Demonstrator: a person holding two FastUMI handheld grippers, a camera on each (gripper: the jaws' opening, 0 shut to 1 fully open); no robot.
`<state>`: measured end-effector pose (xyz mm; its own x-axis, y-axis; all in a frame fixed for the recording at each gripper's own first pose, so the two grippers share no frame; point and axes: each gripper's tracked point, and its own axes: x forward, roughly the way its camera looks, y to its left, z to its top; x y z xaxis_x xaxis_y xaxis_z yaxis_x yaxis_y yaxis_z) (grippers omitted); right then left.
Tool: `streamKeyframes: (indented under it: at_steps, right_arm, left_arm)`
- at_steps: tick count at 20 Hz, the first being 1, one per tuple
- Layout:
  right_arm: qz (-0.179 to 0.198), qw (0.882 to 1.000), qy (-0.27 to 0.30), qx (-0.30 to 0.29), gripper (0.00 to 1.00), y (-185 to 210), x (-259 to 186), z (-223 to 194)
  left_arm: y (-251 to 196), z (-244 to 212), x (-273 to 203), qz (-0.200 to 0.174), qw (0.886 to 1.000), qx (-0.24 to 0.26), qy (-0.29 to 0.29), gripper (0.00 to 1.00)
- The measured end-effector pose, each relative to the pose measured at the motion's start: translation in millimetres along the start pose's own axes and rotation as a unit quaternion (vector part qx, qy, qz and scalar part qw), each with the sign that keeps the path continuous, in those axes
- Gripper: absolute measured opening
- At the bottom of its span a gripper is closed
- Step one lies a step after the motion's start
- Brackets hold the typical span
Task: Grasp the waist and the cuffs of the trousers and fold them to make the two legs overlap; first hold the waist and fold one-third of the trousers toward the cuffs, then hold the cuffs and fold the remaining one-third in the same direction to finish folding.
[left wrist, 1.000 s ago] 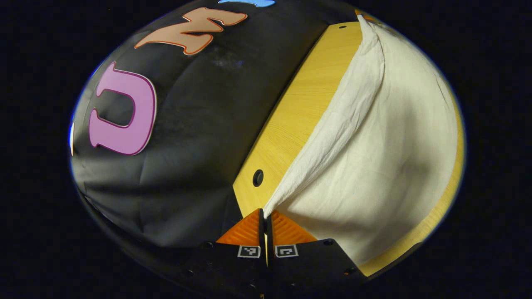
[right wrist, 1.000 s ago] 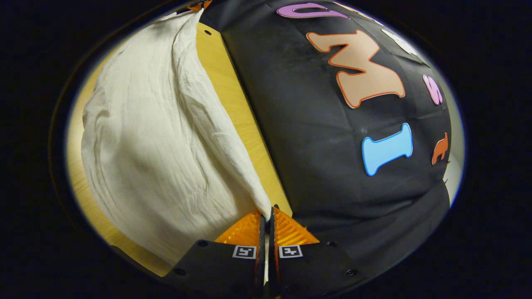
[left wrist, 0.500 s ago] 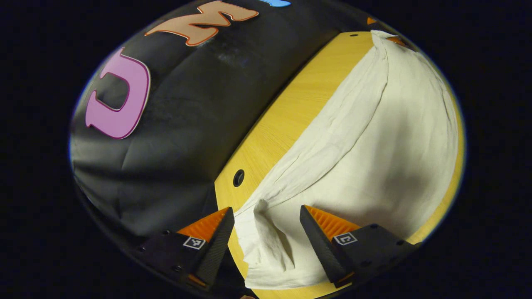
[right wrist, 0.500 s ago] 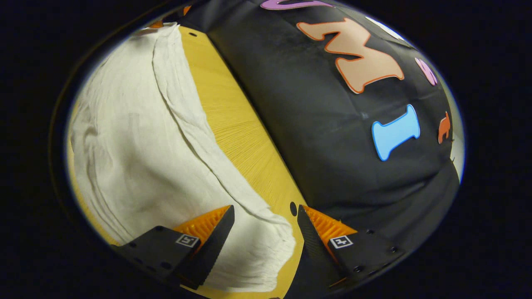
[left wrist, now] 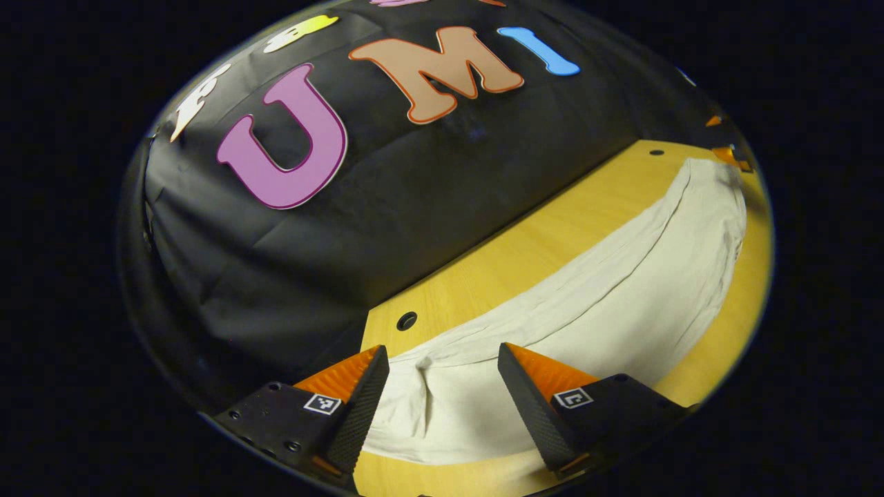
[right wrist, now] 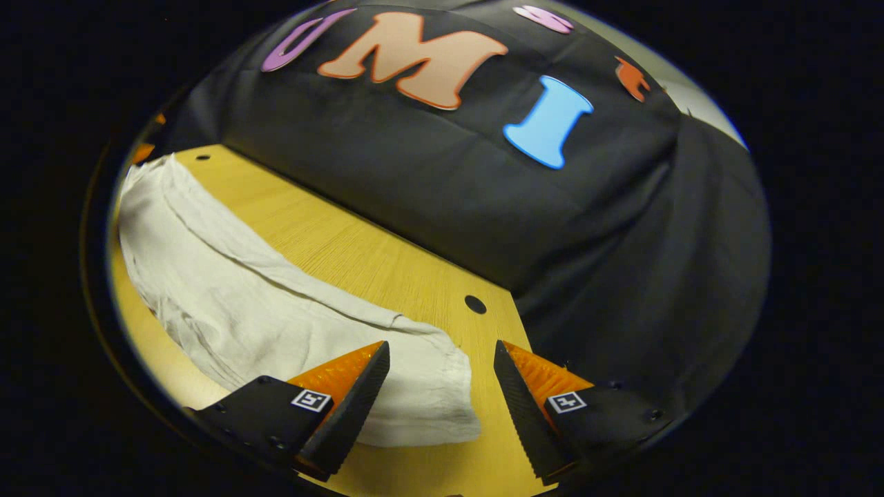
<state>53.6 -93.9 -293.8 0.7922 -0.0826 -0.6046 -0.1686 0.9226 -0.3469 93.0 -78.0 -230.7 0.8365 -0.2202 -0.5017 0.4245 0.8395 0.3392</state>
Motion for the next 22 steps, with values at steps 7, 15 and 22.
streamKeyframes:
  at_steps: [7, 15, 22]
  right_arm:
    - [0.0, 0.981, 0.053, 0.184, 1.0, -31.5, -18.5, -46.5]
    - [0.007, 0.908, 0.14, 0.396, 0.92, -22.0, -11.6, -103.6]
    - [0.014, 0.853, 0.175, 0.491, 0.95, -6.6, 7.5, -118.6]
  left_arm:
    - [-30.7, 32.6, -45.2, -0.016, 0.994, -0.099, -0.035, 0.95]
    - [-32.7, 40.2, -73.7, -0.008, 0.995, -0.093, -0.041, 0.95]
    - [-34.2, 34.1, -89.9, -0.003, 0.994, -0.106, -0.034, 0.95]
